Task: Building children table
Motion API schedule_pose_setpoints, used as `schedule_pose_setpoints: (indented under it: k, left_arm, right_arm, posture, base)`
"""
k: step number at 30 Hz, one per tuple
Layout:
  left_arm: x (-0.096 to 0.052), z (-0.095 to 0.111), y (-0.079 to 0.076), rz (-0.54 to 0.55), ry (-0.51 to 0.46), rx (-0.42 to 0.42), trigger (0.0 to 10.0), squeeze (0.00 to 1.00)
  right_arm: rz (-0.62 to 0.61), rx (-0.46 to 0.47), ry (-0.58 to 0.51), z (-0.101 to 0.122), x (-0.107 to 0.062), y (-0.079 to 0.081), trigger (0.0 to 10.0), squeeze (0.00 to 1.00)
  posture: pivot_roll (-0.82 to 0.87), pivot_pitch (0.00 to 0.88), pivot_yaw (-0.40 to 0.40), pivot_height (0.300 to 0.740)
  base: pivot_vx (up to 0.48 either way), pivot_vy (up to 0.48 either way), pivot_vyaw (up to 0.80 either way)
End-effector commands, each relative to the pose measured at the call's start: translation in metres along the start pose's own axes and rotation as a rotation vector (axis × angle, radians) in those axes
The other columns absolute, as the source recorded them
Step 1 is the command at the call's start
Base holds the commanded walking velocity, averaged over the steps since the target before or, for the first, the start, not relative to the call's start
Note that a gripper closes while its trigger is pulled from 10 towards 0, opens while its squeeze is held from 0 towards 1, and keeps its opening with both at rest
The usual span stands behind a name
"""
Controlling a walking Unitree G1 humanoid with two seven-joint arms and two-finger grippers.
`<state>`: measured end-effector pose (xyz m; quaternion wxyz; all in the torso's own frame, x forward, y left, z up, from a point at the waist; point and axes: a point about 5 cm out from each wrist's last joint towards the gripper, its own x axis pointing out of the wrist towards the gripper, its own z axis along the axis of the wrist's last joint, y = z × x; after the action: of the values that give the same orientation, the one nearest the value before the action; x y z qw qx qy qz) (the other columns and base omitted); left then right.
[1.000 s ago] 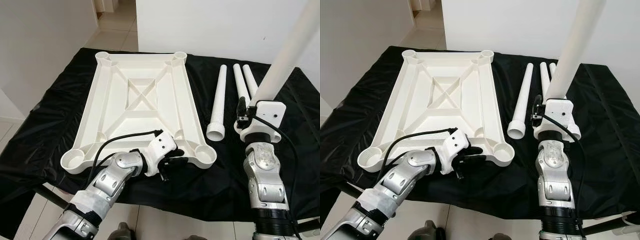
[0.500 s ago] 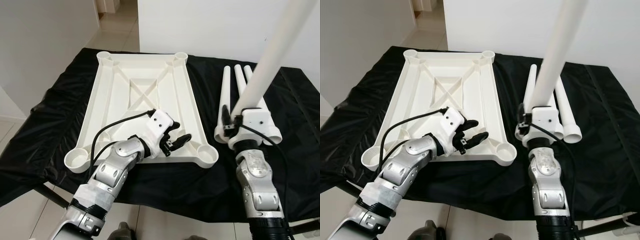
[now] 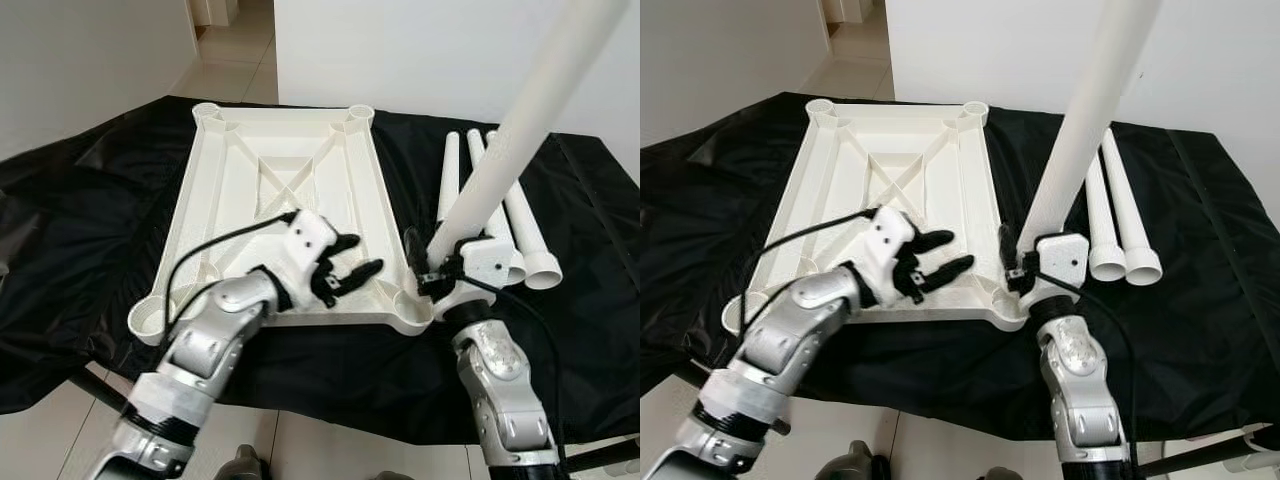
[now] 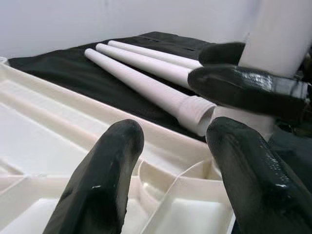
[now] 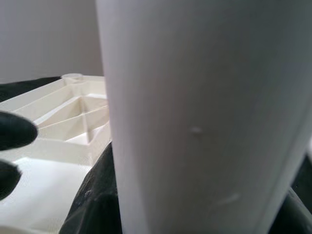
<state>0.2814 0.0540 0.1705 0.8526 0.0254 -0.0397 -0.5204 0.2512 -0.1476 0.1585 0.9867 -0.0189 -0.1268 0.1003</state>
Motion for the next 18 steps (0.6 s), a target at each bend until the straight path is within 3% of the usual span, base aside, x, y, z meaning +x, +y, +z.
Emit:
schedule_pose_setpoints:
  k: [1, 10, 14, 18]
  left_arm:
    - [-0.004, 0.001, -0.009, -0.143, -0.006, -0.021, 10.0, 0.00]
    - [-0.019, -0.007, -0.015, -0.232, 0.015, -0.043, 10.0, 0.00]
    - [-0.026, -0.012, -0.021, -0.292, 0.042, -0.061, 10.0, 0.00]
    - [-0.027, -0.015, -0.026, -0.311, 0.064, -0.061, 10.0, 0.00]
  right_arm:
    - [0.013, 0.013, -0.012, 0.000, -0.004, 0.002, 10.0, 0.00]
    - [0.005, 0.026, 0.080, -0.024, -0.017, -0.002, 10.0, 0.00]
    - [-0.037, 0.091, 0.120, -0.037, -0.024, -0.011, 10.0, 0.00]
    - [0.002, 0.061, 0.130, -0.042, -0.027, -0.009, 10.0, 0.00]
  posture:
    - [0.00, 0.000, -0.006, 0.740]
    - [0.00, 0.000, -0.015, 0.740]
    - [0.00, 0.000, -0.015, 0.740]
    - [0.00, 0.000, -0.012, 0.740]
  base:
    - [0.000, 0.000, 0.00]
    - [0.000, 0.000, 0.00]
    - [0.000, 0.000, 0.00]
    - [0.000, 0.000, 0.00]
